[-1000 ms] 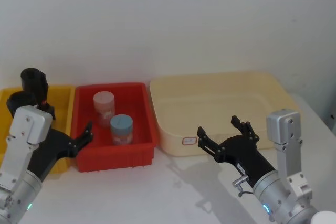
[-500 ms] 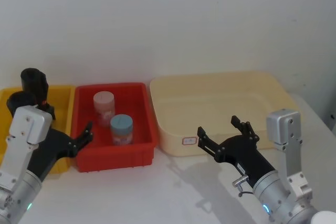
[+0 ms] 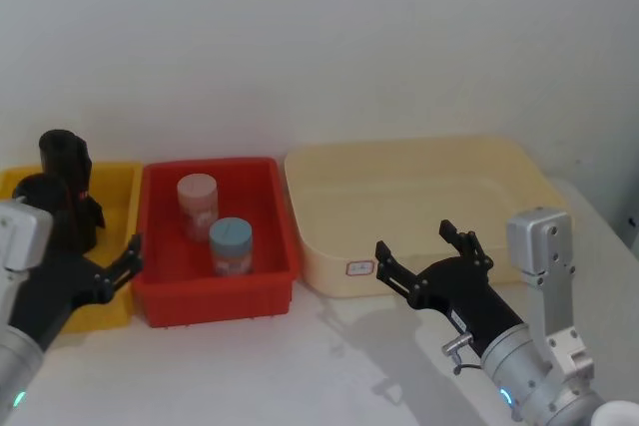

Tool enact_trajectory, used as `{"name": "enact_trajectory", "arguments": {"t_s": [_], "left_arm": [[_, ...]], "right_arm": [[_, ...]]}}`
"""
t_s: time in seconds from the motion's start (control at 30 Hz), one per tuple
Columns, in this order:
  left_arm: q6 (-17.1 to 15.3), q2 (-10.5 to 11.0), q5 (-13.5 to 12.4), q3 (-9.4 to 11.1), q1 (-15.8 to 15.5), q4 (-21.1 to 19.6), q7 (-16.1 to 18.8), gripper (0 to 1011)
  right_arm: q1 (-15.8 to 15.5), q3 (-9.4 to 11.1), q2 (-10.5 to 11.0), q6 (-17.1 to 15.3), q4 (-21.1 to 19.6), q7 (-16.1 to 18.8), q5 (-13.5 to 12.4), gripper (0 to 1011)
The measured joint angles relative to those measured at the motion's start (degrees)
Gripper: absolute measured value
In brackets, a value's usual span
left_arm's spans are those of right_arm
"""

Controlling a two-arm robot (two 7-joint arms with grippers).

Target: Pick up the garbage bag with the one hand and transfer it to the other hand.

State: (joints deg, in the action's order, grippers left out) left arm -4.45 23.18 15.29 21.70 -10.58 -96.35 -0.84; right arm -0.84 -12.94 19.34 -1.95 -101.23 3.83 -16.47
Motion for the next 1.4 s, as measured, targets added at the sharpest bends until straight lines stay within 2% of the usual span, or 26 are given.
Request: {"name": "enact_trajectory", "arguments": {"t_s": [0.27,0.6,1.0,1.4], "left_arm": [[-2.2,0.5,2.4,-3.0,0.9,-0.7,0.0,1000],[-4.7,0.2,4.0,-4.9,-0.1,0.2,-0.2,1000],[-6.5,-0.9,3.8,-5.1,-3.0,4.0,-0.5,1000],[-6.6,-2.8,2.3,-4.1,-7.4,10.1,-1.3,1000]], "right_arm": [[0.0,0.0,0.0,0.0,0.0,0.0,0.0,1001],[0.0,0.0,0.0,0.0,0.0,0.0,0.0,1001],[0.0,0.0,0.0,0.0,0.0,0.0,0.0,1001],[0.0,0.0,0.0,0.0,0.0,0.0,0.0,1002]]}}
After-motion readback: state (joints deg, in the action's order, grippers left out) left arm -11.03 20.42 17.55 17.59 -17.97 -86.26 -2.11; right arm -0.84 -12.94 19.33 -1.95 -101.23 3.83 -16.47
